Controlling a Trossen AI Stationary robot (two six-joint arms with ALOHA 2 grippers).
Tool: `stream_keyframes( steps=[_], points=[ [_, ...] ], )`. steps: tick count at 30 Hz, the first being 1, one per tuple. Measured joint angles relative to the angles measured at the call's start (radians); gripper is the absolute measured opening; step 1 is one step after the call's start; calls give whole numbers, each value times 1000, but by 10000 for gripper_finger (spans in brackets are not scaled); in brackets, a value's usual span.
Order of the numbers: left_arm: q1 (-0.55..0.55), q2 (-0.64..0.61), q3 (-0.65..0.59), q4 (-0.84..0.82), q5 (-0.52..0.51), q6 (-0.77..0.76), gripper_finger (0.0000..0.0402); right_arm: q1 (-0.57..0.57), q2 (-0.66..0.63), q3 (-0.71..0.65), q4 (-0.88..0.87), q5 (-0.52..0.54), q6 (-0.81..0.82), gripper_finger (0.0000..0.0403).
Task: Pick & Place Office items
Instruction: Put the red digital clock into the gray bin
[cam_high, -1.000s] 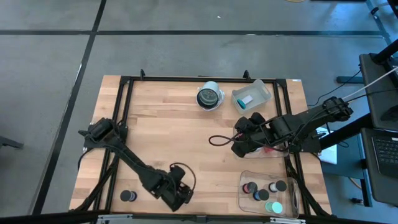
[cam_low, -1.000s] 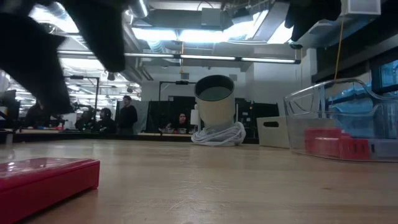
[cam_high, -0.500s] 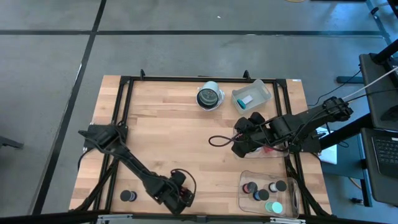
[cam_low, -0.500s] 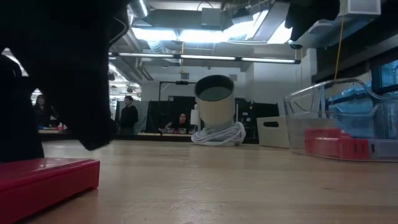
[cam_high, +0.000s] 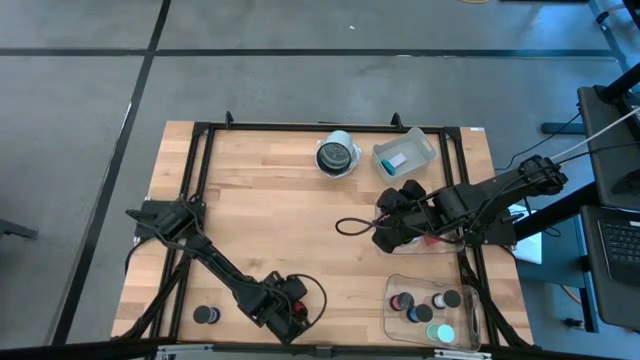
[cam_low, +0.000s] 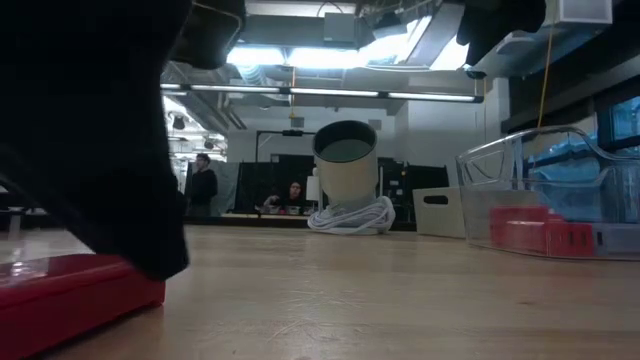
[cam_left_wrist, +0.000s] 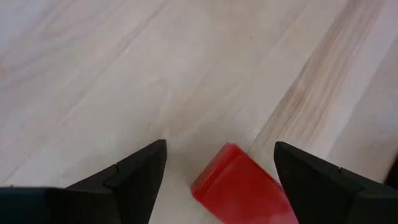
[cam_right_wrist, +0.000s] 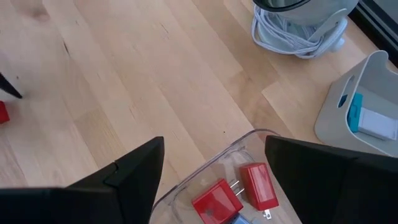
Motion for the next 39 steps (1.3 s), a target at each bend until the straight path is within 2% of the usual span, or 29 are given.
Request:
stream_keyframes(
  steps=[5, 11, 18, 26, 30, 36, 39],
  points=[
    [5, -1, 0, -19, 35, -48, 269, 0, 0, 0, 4, 0, 0, 284],
    [5, -6, 1, -15, 147, -167, 241, 0, 0, 0, 5, 0, 0, 284],
    [6, -8, 2, 38, 295, -238, 240, 0, 0, 0, 26, 0, 0, 284],
    [3, -5, 2, 78, 327, -241, 239, 0, 0, 0, 26, 0, 0, 284],
    [-1, -4, 2, 82, 293, -138, 237, 0, 0, 0, 26, 0, 0, 284],
    [-2, 0, 25, 58, 298, 272, 227, 0, 0, 0, 26, -7, 0, 284],
    [2, -1, 53, 14, 278, 406, 228, 0, 0, 0, 26, -11, 12, 284]
  ],
)
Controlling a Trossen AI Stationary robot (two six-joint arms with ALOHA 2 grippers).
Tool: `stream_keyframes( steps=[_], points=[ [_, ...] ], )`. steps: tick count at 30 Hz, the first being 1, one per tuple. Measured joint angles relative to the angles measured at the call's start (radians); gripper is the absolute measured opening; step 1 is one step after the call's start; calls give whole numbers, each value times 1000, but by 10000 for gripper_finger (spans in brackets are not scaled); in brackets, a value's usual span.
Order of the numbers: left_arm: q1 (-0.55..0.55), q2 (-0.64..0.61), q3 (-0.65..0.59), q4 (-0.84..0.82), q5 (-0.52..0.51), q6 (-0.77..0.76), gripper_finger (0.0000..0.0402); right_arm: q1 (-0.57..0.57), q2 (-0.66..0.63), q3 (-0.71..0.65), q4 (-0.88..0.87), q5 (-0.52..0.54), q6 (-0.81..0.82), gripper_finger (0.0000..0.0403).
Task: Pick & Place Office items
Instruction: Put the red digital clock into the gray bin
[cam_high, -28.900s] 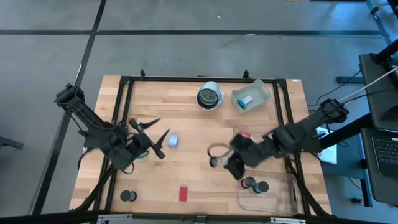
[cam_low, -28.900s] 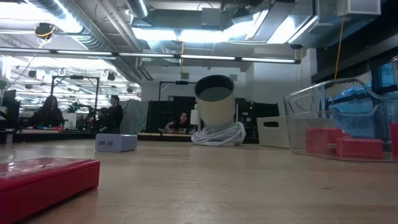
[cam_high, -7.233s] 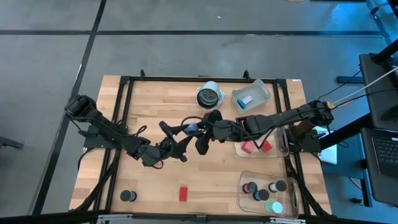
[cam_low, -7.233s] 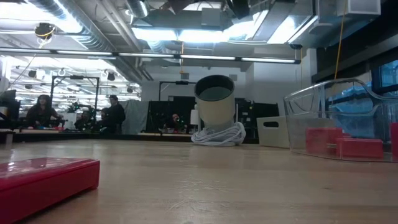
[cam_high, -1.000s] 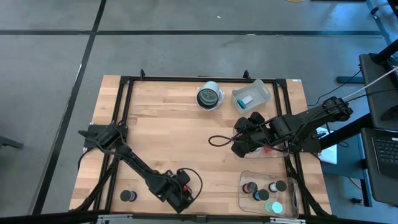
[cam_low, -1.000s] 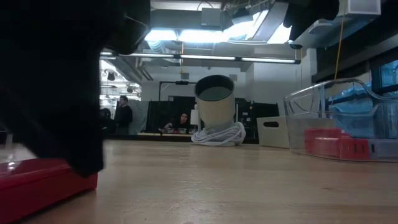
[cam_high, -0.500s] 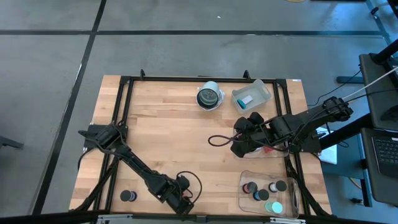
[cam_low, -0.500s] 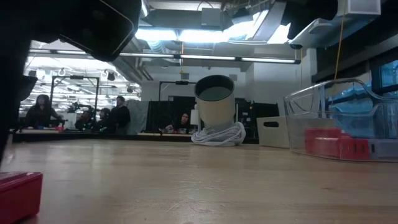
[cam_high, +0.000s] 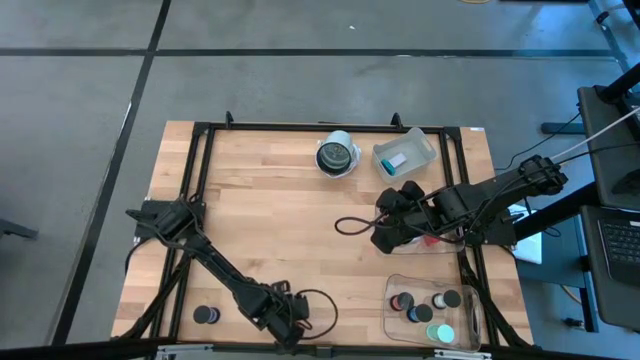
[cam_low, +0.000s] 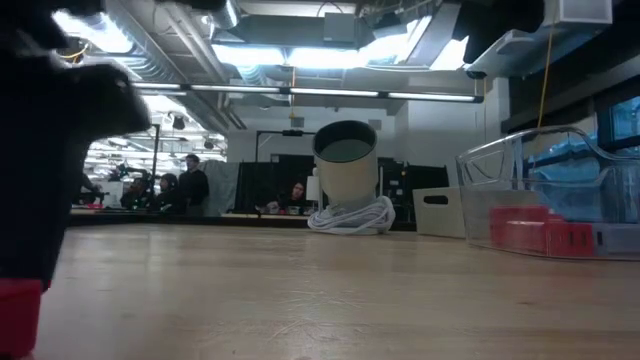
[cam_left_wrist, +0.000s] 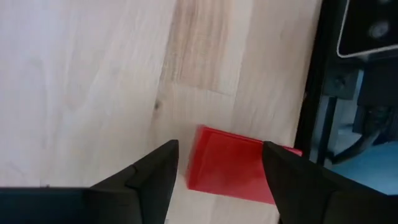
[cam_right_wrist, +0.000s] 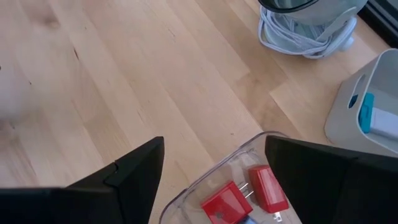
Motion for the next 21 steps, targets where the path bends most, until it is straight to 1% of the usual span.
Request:
stream_keyframes(
  steps=[2, 4, 8, 11, 13, 16, 21],
  points=[
    [8, -1, 23, -42, -12, 41, 230, 0, 0, 0, 0, 0, 17, 284],
    [20, -3, 46, -82, -3, 55, 232, 0, 0, 0, 1, 0, 30, 284],
    [24, -3, 103, -144, 84, 99, 235, 0, 0, 0, 2, -1, 40, 284],
    [-9, -5, 146, -113, 107, 177, 235, 0, 0, 0, 3, -1, 41, 284],
    [-42, -7, 154, -57, 90, 235, 235, 0, 0, 0, 3, -6, 41, 284],
    [-101, -6, 154, -13, 34, 298, 235, 0, 0, 0, 4, -23, 41, 284],
    [-171, 3, 150, 4, -35, 321, 232, 0, 0, 0, 8, -24, 41, 284]
  ],
)
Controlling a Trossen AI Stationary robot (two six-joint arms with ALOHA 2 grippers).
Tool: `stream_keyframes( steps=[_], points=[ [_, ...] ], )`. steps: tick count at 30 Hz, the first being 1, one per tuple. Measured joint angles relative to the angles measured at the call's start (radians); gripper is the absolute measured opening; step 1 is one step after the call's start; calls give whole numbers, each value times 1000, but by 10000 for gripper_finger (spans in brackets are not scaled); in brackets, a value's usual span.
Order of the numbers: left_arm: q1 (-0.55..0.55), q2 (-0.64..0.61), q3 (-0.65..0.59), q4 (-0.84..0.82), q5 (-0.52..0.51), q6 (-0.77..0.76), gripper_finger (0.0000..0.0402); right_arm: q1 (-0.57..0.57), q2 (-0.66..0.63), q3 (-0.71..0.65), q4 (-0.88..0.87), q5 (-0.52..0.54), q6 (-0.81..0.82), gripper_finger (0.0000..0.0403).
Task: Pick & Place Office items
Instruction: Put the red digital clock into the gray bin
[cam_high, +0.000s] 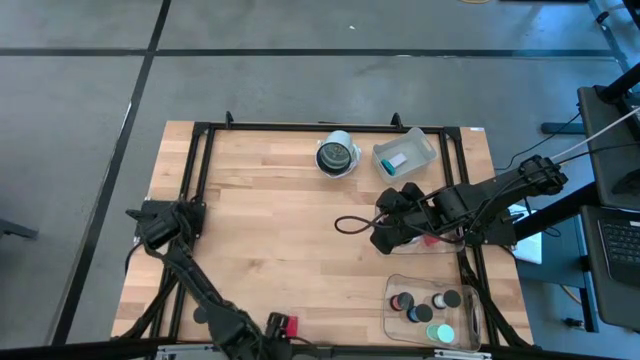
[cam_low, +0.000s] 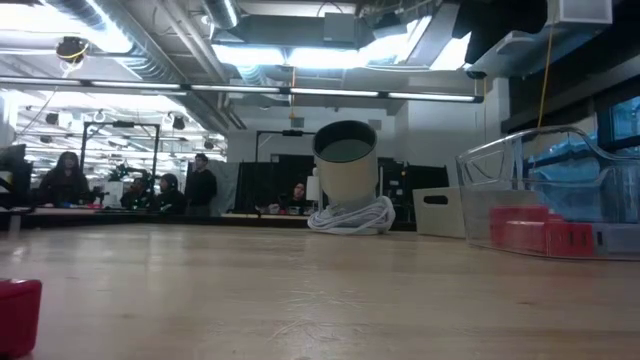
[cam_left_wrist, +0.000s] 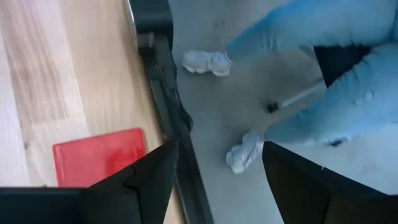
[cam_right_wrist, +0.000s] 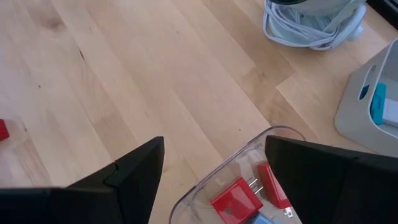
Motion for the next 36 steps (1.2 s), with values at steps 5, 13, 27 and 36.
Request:
stream_keyframes(
  steps=[5, 13, 27, 36],
  points=[
    [-11, 0, -39, 104, -46, -9, 221, 0, 0, 0, 6, 0, 0, 284],
    [8, 3, -125, 183, -21, -8, 202, 0, 0, 0, 9, 0, 26, 284],
    [38, 9, -137, 196, 42, -6, 141, 0, 0, 0, 10, 0, 26, 284],
    [78, 73, -135, 209, 129, 0, 108, 0, 0, 0, 10, 1, 26, 284]
  ],
)
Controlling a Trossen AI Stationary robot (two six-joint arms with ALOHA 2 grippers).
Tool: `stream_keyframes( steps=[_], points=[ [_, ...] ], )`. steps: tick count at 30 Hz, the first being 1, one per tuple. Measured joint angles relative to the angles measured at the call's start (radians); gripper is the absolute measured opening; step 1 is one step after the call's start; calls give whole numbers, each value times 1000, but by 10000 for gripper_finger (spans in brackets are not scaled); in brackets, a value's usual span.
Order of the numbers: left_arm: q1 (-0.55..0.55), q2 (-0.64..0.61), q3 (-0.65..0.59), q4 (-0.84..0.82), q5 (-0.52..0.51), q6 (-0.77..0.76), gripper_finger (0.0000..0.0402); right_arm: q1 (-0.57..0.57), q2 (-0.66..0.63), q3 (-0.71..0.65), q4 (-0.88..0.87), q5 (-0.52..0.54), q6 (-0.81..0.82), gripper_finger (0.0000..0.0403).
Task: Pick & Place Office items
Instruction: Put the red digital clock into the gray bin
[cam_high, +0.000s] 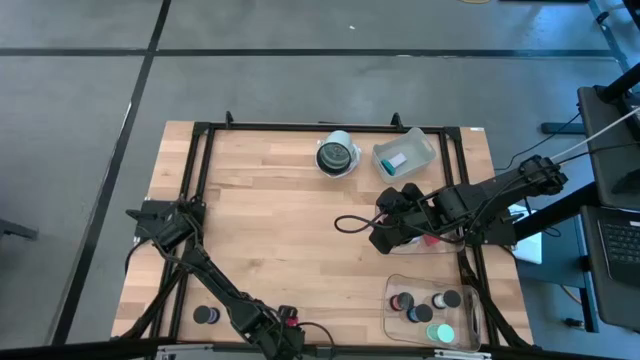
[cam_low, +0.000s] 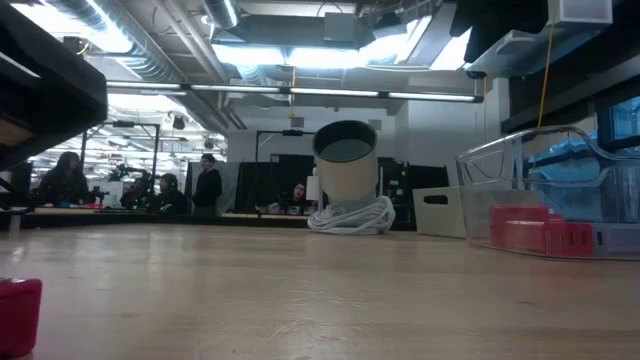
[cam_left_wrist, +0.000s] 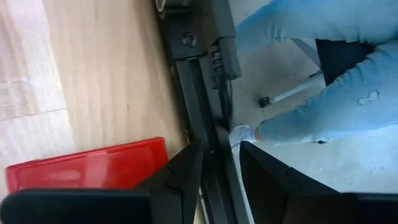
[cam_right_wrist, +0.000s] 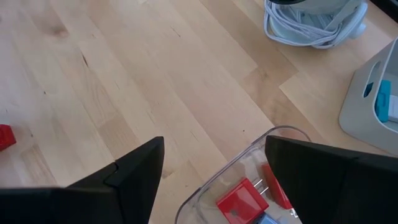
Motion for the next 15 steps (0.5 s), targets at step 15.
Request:
stream_keyframes(
  steps=[15],
  points=[
    [68, -9, 7, -164, -96, 154, 90, 0, 0, 0, 4, 8, 0, 284]
  ],
)
